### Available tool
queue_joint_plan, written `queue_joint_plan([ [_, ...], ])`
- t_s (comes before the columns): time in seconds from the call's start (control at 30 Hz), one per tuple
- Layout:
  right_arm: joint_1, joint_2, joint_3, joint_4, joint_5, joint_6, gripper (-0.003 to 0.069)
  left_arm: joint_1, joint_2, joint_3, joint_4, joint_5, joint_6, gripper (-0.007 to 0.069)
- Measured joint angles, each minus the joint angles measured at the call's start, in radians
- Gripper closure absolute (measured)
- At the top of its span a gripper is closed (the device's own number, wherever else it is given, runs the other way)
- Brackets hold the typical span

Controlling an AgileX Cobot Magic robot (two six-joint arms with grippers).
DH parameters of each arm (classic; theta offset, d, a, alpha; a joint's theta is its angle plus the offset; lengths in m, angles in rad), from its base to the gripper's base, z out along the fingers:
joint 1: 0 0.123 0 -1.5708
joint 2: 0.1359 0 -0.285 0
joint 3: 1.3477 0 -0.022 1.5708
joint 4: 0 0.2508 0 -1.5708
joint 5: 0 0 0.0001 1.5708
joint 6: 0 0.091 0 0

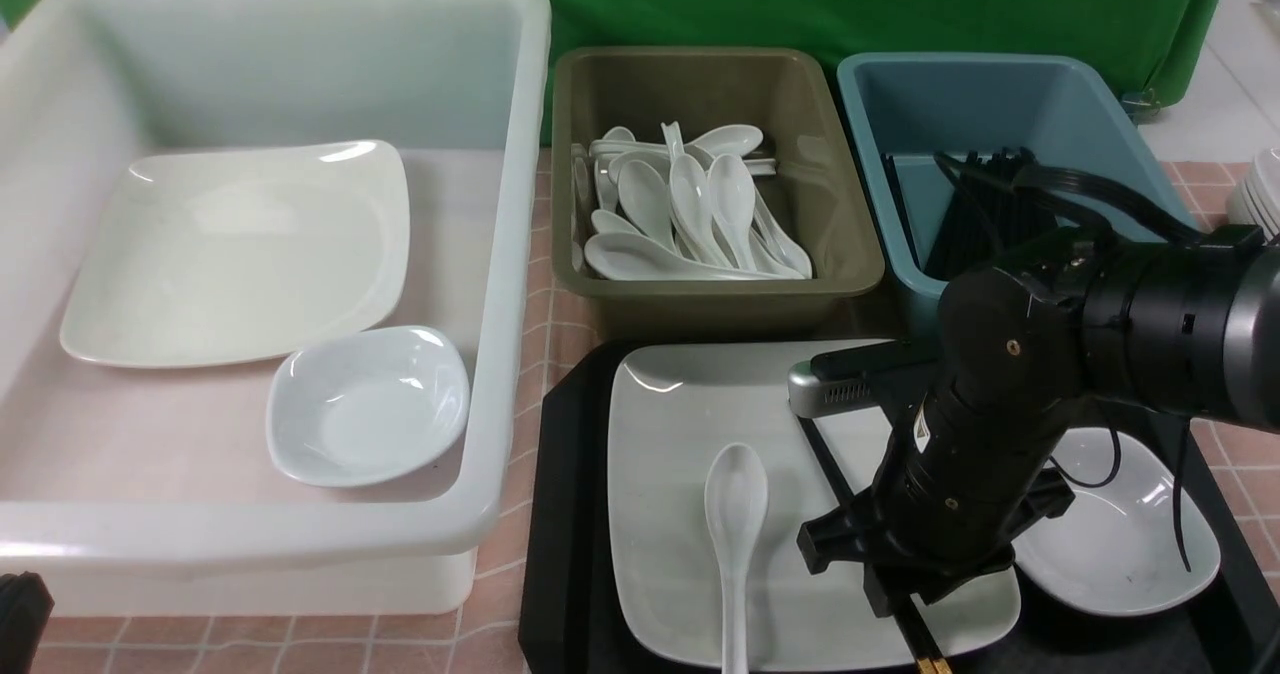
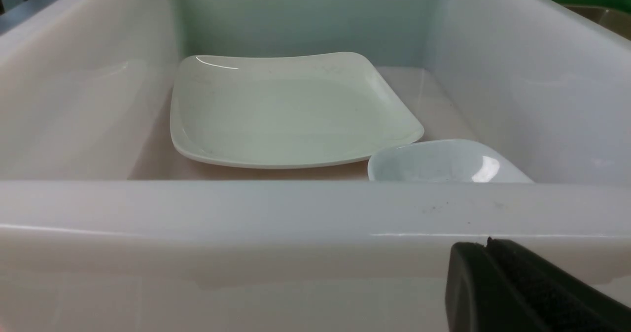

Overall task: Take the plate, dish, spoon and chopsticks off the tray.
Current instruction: Use the right arm to grab a pair of chopsticks from the plate

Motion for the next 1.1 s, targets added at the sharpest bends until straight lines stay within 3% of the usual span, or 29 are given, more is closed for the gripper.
queue_joint_plan([
  [0.27, 0.000, 0.000, 0.000, 0.000, -0.018, 0.000, 0.0347, 0.000, 0.000, 0.000, 0.000, 0.000, 0.000, 0.0620],
  [0.4, 0.000, 0.000, 0.000, -0.001, -0.018, 0.000, 0.0426, 0.000, 0.000, 0.000, 0.000, 0.000, 0.000, 0.0620],
  [0.5, 0.000, 0.001, 0.000, -0.001, -0.018, 0.000, 0.0440, 0.000, 0.000, 0.000, 0.000, 0.000, 0.007, 0.0620],
  [0.67, 0.000, 0.001, 0.000, -0.001, -0.026, 0.000, 0.0407, 0.000, 0.000, 0.000, 0.000, 0.000, 0.000, 0.0620],
  [1.1, 0.000, 0.003, 0.000, -0.003, -0.042, 0.000, 0.0404, 0.000, 0.000, 0.000, 0.000, 0.000, 0.000, 0.0620],
])
